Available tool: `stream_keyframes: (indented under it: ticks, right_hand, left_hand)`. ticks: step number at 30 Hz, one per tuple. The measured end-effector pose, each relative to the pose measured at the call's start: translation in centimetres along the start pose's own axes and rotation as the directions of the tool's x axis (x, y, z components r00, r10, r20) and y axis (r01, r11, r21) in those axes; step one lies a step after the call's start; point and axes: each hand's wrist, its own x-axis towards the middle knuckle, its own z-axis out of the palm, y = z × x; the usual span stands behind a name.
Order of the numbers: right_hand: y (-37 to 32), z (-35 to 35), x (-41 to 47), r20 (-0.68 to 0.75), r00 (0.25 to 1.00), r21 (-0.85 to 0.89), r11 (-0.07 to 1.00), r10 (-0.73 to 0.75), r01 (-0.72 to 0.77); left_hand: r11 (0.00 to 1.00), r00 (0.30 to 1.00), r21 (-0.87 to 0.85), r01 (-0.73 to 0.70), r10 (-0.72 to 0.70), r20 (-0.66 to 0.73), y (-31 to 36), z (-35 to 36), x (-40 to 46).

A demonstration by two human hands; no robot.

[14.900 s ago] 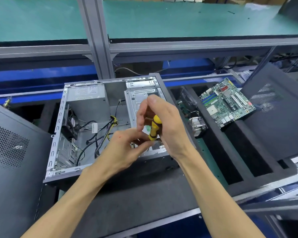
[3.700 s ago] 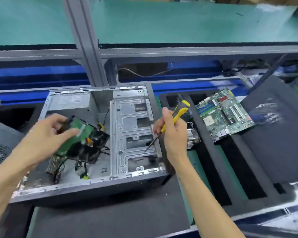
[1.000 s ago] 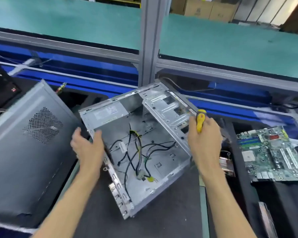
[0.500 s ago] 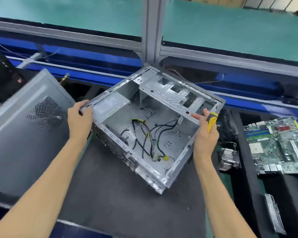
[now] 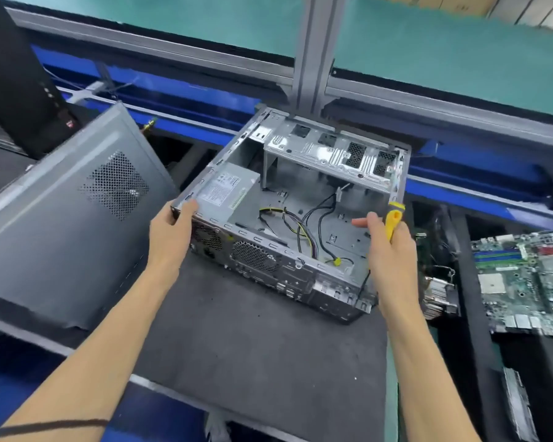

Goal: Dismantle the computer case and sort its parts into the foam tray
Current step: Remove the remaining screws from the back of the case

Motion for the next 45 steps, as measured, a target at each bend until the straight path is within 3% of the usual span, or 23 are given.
stream_keyframes:
  ticks: [2, 3, 4, 6, 8, 9, 10, 11, 12, 15, 16, 17, 18, 19, 20, 21, 22, 24, 26, 31, 45]
  right_hand:
    - [-0.9, -0.4, -0.4, -0.074, 0.967, -0.04, 0.969, -0.246, 0.243]
    - [-1.7, -0.3, -0.9, -0.041, 0.938, -0.013, 0.939, -0.344, 0.343]
    - [-2.6, 0.1, -1.5, 0.058, 0.909, 0.009, 0.911, -0.413, 0.413]
    - [-4.3, 2.4, -2.8, 0.376, 0.797, -0.134, 0.823, -0.473, 0.552]
    - [-5.4, 5.3, -4.6, 0.633, 0.625, -0.322, 0.579, -0.457, 0.749]
    - [-5.6, 6.6, -5.3, 0.708, 0.558, -0.331, 0.494, -0.434, 0.804]
    - [-5.5, 7.6, -6.0, 0.755, 0.509, -0.298, 0.474, -0.415, 0.829]
    - [-5.3, 8.4, -6.6, 0.801, 0.465, -0.251, 0.493, -0.377, 0.833]
    - [-4.8, 9.0, -7.2, 0.847, 0.415, -0.196, 0.529, -0.334, 0.826]
    - [-2.5, 10.4, -8.1, 0.905, 0.281, -0.083, 0.515, -0.318, 0.853]
    - [-1.5, 10.7, -8.4, 0.864, 0.293, -0.057, 0.5, -0.409, 0.864]
    - [-0.7, 10.8, -8.8, 0.753, 0.36, -0.021, 0.526, -0.55, 0.85]
    - [-0.1, 10.8, -9.3, 0.576, 0.48, 0.02, 0.598, -0.662, 0.801]
    - [0.3, 10.8, -9.9, 0.396, 0.635, 0.081, 0.713, -0.664, 0.696]
    - [0.6, 11.0, -10.4, 0.271, 0.781, 0.167, 0.827, -0.563, 0.537]
    - [0.4, 11.7, -10.6, 0.281, 0.882, 0.286, 0.91, -0.378, 0.299]
    - [0.2, 12.7, -10.7, 0.396, 0.898, 0.369, 0.929, -0.191, 0.035]
    - [-0.6, 14.6, -10.8, 0.624, 0.781, 0.405, 0.852, 0.009, -0.333]
    - [-1.0, 16.0, -10.3, 0.694, 0.719, 0.431, 0.78, 0.036, -0.455]
    - [0.5, 16.9, -9.3, 0.655, 0.754, 0.463, 0.764, 0.048, -0.45]
    - [0.4, 17.2, -8.5, 0.66, 0.751, 0.476, 0.758, 0.029, -0.446]
  left_hand:
    - [0.987, 0.994, 0.135, -0.087, 0.096, -0.056, 1.8, -0.8, -1.3]
    - [0.968, 0.975, 0.171, -0.182, 0.2, -0.098, 3.3, -1.3, -2.1]
    - [0.937, 0.943, 0.179, -0.298, 0.318, -0.095, 5.2, -1.8, -3.3]
    - [0.873, 0.882, 0.133, -0.47, 0.458, 0.11, 9.2, -2.2, -6.3]
    - [0.755, 0.803, 0.336, -0.563, 0.401, 0.442, 11.1, -2.1, -9.6]
    - [0.6, 0.768, 0.506, -0.619, 0.331, 0.548, 10.9, -2.4, -10.9]
    - [0.451, 0.765, 0.626, -0.637, 0.267, 0.586, 10.2, -2.9, -11.8]
    - [0.388, 0.785, 0.688, -0.614, 0.211, 0.582, 9.2, -3.6, -12.3]
    - [0.444, 0.815, 0.7, -0.559, 0.137, 0.563, 7.9, -4.4, -12.7]
    - [0.815, 0.836, 0.493, -0.305, -0.019, 0.549, 3.6, -6.5, -13.4]
    - [0.866, 0.86, 0.433, -0.251, -0.006, 0.51, 2.3, -7.2, -13.5]
    - [0.897, 0.901, 0.389, -0.21, 0.024, 0.432, 1.0, -8.0, -13.3]
    - [0.925, 0.943, 0.341, -0.169, 0.052, 0.328, -0.1, -8.8, -13.1]
    - [0.952, 0.973, 0.283, -0.121, 0.058, 0.223, -0.9, -9.5, -13.0]
    - [0.976, 0.989, 0.206, -0.065, 0.035, 0.144, -1.4, -9.9, -13.0]
    - [0.991, 0.995, 0.136, -0.017, 0.004, 0.095, -1.7, -10.0, -13.1]
    - [0.995, 0.997, 0.103, 0.008, -0.016, 0.078, -1.9, -9.9, -13.2]
    - [0.986, 0.996, 0.163, -0.035, 0.022, 0.084, -2.3, -8.7, -13.6]
    - [0.962, 0.99, 0.245, -0.118, 0.096, 0.103, -2.6, -7.4, -14.1]
    - [0.961, 0.984, 0.235, -0.148, 0.118, 0.137, -3.0, -5.9, -14.7]
    - [0.952, 0.988, 0.27, -0.145, 0.127, 0.084, -3.2, -4.7, -14.5]
